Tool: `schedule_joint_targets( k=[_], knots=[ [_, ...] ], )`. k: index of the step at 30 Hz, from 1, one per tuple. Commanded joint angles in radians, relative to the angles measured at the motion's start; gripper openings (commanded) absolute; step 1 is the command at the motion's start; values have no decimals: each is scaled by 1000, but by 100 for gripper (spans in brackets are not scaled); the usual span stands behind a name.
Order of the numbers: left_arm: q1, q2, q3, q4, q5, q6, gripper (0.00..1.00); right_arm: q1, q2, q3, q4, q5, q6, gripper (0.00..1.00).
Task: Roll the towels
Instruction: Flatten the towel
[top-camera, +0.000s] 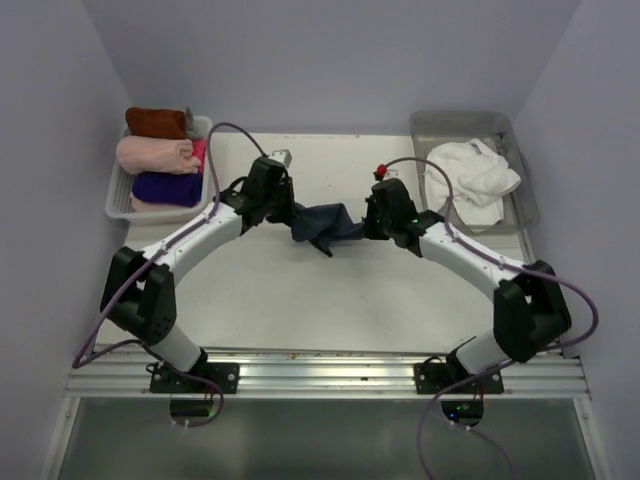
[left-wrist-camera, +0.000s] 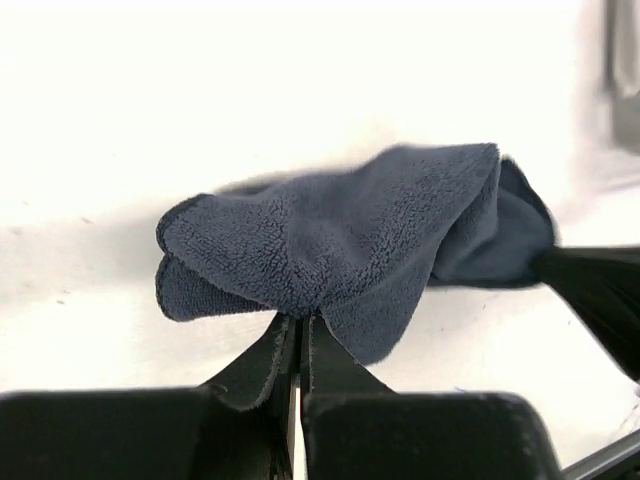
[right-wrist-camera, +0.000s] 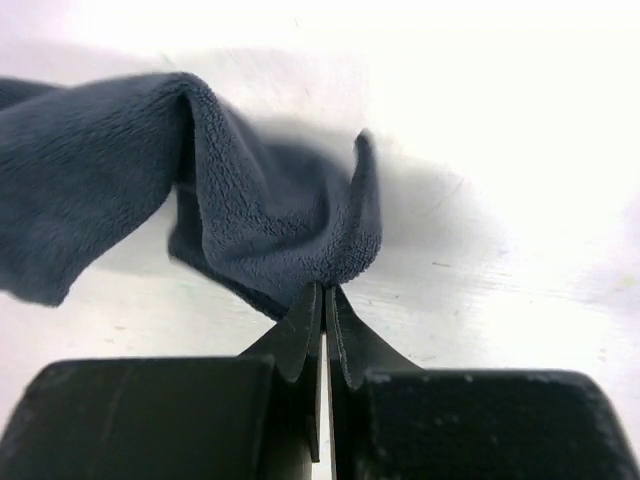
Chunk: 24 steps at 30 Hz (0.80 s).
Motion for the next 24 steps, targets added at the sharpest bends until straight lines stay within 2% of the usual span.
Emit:
schedule_joint_targets(
  k=[1,4,8,14,16,19,20,21,22,23,24],
  knots=[
    [66,-77,58,-24,-22,42,0,0,-200,21,-10,102,16,0],
    [129,-142,89,-28,14,59,0,1,-317,54,-42,125,-19,0],
    [155,-217,159,-57,11,102,0,0,-418,90,-82,96,-39,0],
    [155,-314,205,-100,8,130,0,3,-533,72,-103,-59,0,0],
    [155,-312,213,-89,19,128,0,6,-550,54,-117,-97,17,0],
    [155,-253,262,-107,27,141,1,7,-586,26,-189,-41,16,0],
    [155,-198,306,-136,30,144,9,6,-596,6,-204,-25,13,0],
    [155,-167,328,-150,34,150,50,6,-610,-2,-229,-10,10,0],
    [155,-136,345,-161,57,164,75,6,-606,-9,-240,5,10,0],
    [155,-72,374,-172,68,168,92,6,-594,-21,-247,9,10,0],
    [155,-36,391,-179,68,168,99,4,-543,-25,-254,16,7,0]
  ],
)
